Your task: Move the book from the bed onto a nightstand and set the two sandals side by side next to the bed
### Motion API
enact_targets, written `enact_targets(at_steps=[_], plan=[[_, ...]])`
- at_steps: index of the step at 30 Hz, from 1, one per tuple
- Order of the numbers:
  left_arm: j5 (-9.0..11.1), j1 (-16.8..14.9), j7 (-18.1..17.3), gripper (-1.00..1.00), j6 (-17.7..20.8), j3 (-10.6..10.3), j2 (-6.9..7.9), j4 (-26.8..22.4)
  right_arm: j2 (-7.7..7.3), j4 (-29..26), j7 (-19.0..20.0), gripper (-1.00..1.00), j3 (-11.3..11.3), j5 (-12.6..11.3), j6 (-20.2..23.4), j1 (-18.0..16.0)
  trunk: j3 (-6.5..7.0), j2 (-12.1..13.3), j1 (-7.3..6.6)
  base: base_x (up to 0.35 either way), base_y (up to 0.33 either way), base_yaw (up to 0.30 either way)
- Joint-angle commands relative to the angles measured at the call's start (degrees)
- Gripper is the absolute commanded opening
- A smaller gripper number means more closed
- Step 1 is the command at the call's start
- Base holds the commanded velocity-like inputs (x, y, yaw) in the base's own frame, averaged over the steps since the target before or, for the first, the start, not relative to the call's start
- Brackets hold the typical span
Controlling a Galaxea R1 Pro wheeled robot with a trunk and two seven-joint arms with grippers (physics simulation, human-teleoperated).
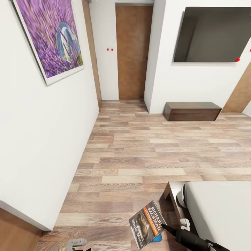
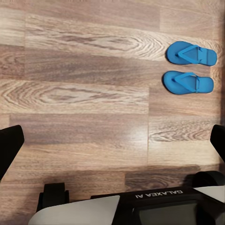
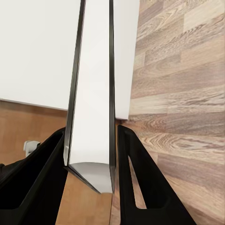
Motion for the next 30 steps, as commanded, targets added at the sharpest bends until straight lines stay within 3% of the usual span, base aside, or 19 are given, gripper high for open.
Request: enact_targets(at_steps=[1, 30], plan=[[0.53, -0.04, -0.20, 1.00, -0.19, -0.49, 0.00, 0.07, -0.01, 0.05, 0.13, -1.00, 0.12, -0.19, -0.07, -0.04, 0.04, -0.03, 0.00, 0.000, 0.000, 0.000], [0.53, -0.04, -0.19, 1.00, -0.19, -0.49, 0.02, 0.07, -0.01, 0.05, 0.30, -1.00, 0.12, -0.19, -0.07, -0.04, 2.73, -0.03, 0.00, 0.000, 0.000, 0.000]])
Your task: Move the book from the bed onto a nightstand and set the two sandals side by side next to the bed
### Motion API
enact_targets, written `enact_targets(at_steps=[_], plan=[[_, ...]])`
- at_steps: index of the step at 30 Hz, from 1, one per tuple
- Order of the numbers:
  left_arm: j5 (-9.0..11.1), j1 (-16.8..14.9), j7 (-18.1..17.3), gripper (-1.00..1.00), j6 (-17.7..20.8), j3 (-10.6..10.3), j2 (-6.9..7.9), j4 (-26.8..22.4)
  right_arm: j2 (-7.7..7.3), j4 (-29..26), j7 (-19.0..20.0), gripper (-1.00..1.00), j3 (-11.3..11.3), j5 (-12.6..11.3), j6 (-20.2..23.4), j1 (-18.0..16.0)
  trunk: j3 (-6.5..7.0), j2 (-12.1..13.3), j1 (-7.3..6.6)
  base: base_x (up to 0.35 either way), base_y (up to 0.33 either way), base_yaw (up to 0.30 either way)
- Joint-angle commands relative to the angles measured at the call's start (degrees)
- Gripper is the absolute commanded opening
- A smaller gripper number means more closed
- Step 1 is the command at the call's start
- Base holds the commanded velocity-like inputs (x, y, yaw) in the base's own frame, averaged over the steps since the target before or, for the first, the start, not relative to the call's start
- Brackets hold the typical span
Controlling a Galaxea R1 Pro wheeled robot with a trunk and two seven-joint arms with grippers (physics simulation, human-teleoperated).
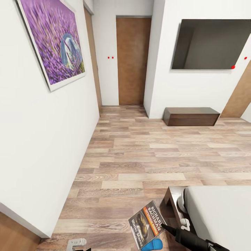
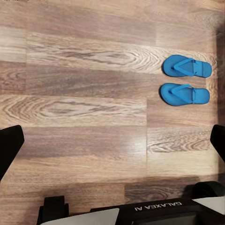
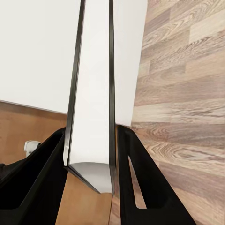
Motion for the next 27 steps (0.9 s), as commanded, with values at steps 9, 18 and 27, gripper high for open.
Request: enact_targets(at_steps=[9, 18, 27], plan=[[0.53, -0.04, -0.21, 1.00, -0.19, -0.49, -0.04, 0.07, 0.07, 0.05, 0.06, -1.00, 0.13, -0.19, -0.08, -0.04, 0.78, -0.04, 0.00, 0.000, 0.000, 0.000], [0.53, -0.04, -0.20, 1.00, -0.19, -0.49, 0.00, 0.07, 0.00, 0.05, 0.05, -1.00, 0.13, -0.19, -0.07, -0.04, 1.62, -0.04, 0.00, 0.000, 0.000, 0.000], [0.53, -0.02, -0.22, 1.00, -0.19, -0.49, 0.00, 0.07, 0.01, 0.05, 0.01, -1.00, 0.13, -0.19, -0.07, -0.04, 2.45, -0.04, 0.00, 0.000, 0.000, 0.000]])
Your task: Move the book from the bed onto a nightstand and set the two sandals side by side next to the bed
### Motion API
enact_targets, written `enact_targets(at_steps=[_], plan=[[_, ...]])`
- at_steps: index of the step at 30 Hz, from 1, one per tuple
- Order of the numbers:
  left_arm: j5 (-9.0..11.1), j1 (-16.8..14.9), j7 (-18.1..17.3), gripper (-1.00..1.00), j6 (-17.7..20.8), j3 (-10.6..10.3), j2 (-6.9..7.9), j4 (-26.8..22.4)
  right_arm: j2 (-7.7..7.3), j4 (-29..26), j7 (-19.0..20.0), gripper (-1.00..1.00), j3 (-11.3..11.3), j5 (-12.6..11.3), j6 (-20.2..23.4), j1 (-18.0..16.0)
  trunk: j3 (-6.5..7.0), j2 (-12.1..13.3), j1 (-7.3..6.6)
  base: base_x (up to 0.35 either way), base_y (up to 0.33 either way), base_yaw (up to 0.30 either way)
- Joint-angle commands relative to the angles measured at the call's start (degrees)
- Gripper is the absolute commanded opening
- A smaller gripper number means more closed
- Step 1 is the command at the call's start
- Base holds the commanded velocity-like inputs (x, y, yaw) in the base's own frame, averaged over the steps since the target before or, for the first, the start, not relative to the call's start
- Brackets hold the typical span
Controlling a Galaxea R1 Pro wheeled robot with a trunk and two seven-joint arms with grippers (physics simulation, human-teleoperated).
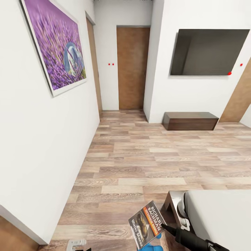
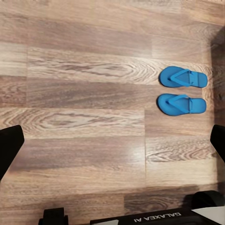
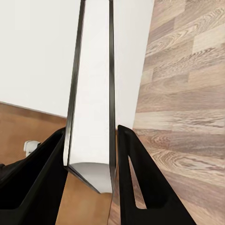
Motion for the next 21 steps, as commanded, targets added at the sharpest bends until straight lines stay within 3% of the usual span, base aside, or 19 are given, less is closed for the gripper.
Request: enact_targets(at_steps=[1, 5, 8, 16, 21], plan=[[0.53, -0.05, -0.21, 1.00, -0.19, -0.49, -0.01, 0.07, -0.02, 0.05, 0.14, -1.00, 0.12, -0.19, -0.07, -0.04, 0.04, -0.04, 0.00, 0.000, 0.000, 0.000], [0.47, -0.06, -0.25, 1.00, -0.19, -0.53, -0.13, 0.07, -0.03, 0.05, 0.14, -1.00, 0.12, -0.19, -0.07, -0.04, 0.41, -0.04, 0.00, 0.000, 0.000, 0.000], [0.50, -0.06, -0.22, 1.00, -0.19, -0.45, -1.63, 0.07, -0.05, 0.05, 0.11, -1.00, 0.12, -0.19, -0.07, -0.04, 0.69, -0.04, 0.00, 0.000, 0.000, 0.000], [0.50, -0.05, -0.42, 1.00, -0.14, -0.45, -2.77, 0.02, -0.12, 0.05, 0.09, -1.00, 0.12, -0.19, -0.07, -0.04, 1.43, -0.04, 0.00, 0.000, 0.000, 0.000], [0.37, -0.04, -0.40, 1.00, -0.27, -0.39, -5.07, -0.05, -0.12, 0.05, 0.09, -1.00, 0.09, -0.19, -0.07, -0.04, 1.89, -0.04, 0.00, 0.000, 0.000, 0.000]])
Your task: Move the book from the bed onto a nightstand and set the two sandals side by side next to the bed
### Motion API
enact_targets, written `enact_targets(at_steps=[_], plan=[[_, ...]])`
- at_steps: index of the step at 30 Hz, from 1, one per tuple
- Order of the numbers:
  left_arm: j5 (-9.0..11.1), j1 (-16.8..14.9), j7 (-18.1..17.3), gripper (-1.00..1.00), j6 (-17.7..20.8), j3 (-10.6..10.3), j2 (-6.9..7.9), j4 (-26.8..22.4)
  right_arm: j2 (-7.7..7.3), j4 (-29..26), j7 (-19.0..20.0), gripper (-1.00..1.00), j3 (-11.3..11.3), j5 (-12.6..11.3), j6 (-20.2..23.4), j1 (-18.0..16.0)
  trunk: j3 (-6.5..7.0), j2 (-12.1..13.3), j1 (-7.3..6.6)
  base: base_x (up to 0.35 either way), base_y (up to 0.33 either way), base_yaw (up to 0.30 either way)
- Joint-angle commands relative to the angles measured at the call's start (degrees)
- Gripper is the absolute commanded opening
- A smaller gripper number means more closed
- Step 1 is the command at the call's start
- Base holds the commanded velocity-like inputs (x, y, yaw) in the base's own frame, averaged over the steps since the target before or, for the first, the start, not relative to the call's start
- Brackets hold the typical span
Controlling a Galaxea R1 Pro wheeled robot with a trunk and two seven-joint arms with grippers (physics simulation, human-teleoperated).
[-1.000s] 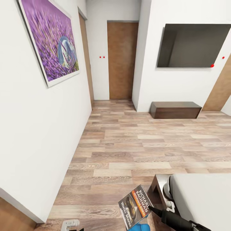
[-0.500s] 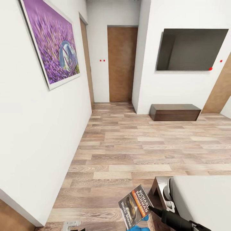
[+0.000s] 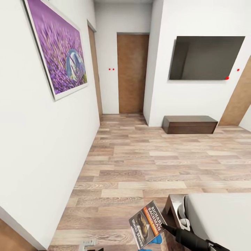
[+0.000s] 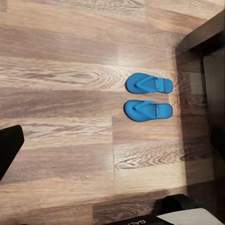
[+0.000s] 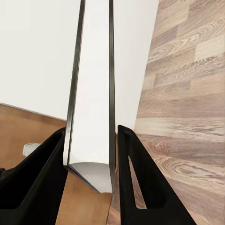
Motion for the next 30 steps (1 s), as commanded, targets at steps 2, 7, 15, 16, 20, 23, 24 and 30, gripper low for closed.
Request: enact_targets(at_steps=[2, 7, 15, 16, 20, 23, 24, 30], plan=[[0.58, -0.05, -0.11, 1.00, -0.28, -0.47, 0.30, 0.12, -0.01, 0.05, 0.12, -1.00, 0.08, -0.21, -0.07, -0.04, 0.13, -0.04, 0.00, 0.000, 0.000, 0.000], [0.78, -0.07, 0.02, 1.00, -0.19, -0.28, 4.44, 0.08, -0.02, 0.13, 0.05, -1.00, 0.05, -0.27, -0.14, -0.04, 0.59, -0.04, 0.00, 0.000, 0.000, 0.000], [0.93, -0.07, -0.03, 1.00, -0.04, -0.38, 6.70, 0.14, 0.05, 0.14, 0.05, -1.00, 0.09, -0.28, -0.23, -0.04, 1.33, -0.04, 0.00, 0.000, 0.000, 0.000], [0.91, -0.06, -0.01, 1.00, -0.02, -0.42, 6.68, 0.14, 0.06, 0.14, 0.05, -1.00, 0.11, -0.28, -0.24, -0.04, 1.42, -0.04, 0.00, 0.000, 0.000, 0.000], [0.89, -0.05, 0.03, 1.00, -0.06, -0.43, 6.07, 0.18, 0.05, 0.14, 0.06, -1.00, 0.12, -0.28, -0.25, -0.04, 1.80, -0.04, 0.00, 0.000, 0.000, 0.000], [0.89, -0.04, -0.01, 1.00, -0.07, -0.41, 5.95, 0.21, 0.01, 0.14, 0.09, -1.00, 0.07, -0.28, -0.22, -0.04, 2.07, -0.04, 0.00, 0.000, 0.000, 0.000], [0.89, -0.06, -0.02, 1.00, -0.07, -0.40, 5.92, 0.22, 0.00, 0.14, 0.08, -1.00, 0.06, -0.28, -0.19, -0.04, 2.17, -0.04, 0.00, 0.000, 0.000, 0.000], [0.89, -0.08, -0.03, 1.00, -0.16, -0.40, 5.97, 0.23, -0.10, 0.14, 0.06, -1.00, 0.05, -0.28, -0.10, -0.04, 2.72, -0.04, 0.00, 0.000, 0.000, 0.000]])
